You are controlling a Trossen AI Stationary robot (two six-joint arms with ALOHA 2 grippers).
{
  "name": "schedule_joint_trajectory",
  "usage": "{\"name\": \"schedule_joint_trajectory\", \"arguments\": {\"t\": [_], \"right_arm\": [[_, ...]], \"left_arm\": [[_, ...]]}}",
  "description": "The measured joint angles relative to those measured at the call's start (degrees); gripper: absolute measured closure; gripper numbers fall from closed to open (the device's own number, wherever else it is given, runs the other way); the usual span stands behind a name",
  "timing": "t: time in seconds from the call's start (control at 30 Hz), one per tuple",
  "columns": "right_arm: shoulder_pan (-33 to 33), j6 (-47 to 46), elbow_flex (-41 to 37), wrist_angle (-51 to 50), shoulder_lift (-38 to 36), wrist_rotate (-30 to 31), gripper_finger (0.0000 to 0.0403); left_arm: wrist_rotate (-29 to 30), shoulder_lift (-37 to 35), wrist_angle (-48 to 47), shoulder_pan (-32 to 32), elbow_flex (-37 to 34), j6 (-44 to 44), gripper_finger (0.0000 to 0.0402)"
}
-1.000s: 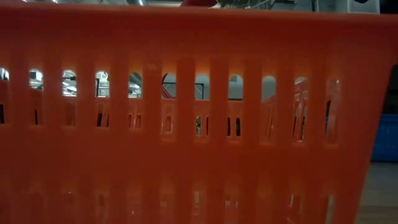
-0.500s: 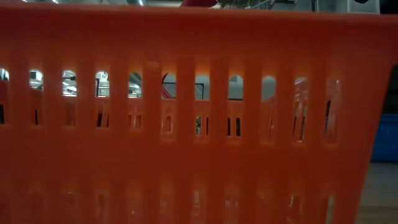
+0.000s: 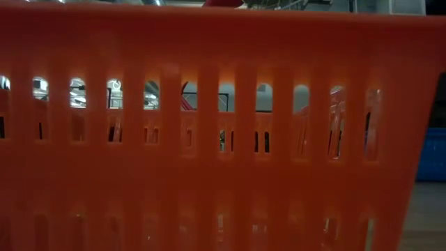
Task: Stack baskets by color
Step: Stack the left blue bin on the right blue bins
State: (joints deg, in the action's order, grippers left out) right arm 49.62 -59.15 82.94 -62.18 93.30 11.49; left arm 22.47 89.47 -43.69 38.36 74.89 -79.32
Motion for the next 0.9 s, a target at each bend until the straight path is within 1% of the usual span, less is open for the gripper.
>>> {"name": "schedule_joint_trajectory", "arguments": {"t": [0.07, 0.1, 0.13, 0.2, 0.27, 0.33, 0.43, 0.5, 0.57, 0.63, 0.73, 0.83, 0.9], "right_arm": [[2.0, -3.27, 0.12, 0.55, 0.0, -4.82, 0.0299], [3.13, -5.41, 0.36, 0.52, 0.0, -6.31, 0.0299], [4.25, -7.51, 0.63, 0.52, 0.0, -7.27, 0.0299], [6.63, -12.15, 1.28, -0.13, -0.01, -8.67, 0.0299], [9.05, -16.93, 1.75, -1.06, 0.0, -8.67, 0.0299], [11.38, -20.13, 1.93, -1.7, -0.02, -8.71, 0.0299], [13.89, -22.02, 1.95, -3.49, -0.02, -8.77, 0.0299], [14.89, -22.12, 1.97, -4.57, -0.02, -8.33, 0.0299], [15.33, -22.2, 1.97, -6.0, -0.02, -7.34, 0.0299], [15.68, -22.24, 1.97, -6.72, -0.02, -6.36, 0.0299], [15.9, -21.82, 1.99, -6.75, -0.02, -5.11, 0.0299], [15.94, -21.8, 1.99, -6.71, -0.02, -5.07, 0.0299], [15.98, -21.78, 1.99, -6.54, -0.02, -5.07, 0.0299]], "left_arm": [[-4.85, 2.04, 7.97, -6.78, 0.0, 12.18, 0.0401], [-7.11, 3.02, 12.78, -9.86, -0.03, 17.2, 0.0401], [-10.06, 3.91, 18.1, -12.82, -0.02, 21.28, 0.0401], [-15.78, 5.53, 26.3, -17.84, 0.07, 26.4, 0.0401], [-19.0, 7.64, 31.96, -21.33, 0.09, 28.39, 0.0401], [-19.73, 10.13, 34.88, -23.46, 0.02, 28.6, 0.0401], [-20.28, 14.47, 42.92, -24.3, 0.0, 27.79, 0.0401], [-21.92, 17.7, 47.52, -23.79, 1.52, 27.24, 0.0401], [-22.37, 21.15, 48.15, -23.12, 5.11, 27.49, 0.0401], [-22.67, 24.79, 46.56, -22.68, 10.06, 28.83, 0.0401], [-22.32, 30.02, 41.05, -22.61, 18.2, 31.36, 0.0401], [-20.11, 34.39, 31.59, -22.88, 25.93, 33.45, 0.0402], [-18.2, 36.65, 26.49, -22.96, 29.84, 34.49, 0.0402]]}}
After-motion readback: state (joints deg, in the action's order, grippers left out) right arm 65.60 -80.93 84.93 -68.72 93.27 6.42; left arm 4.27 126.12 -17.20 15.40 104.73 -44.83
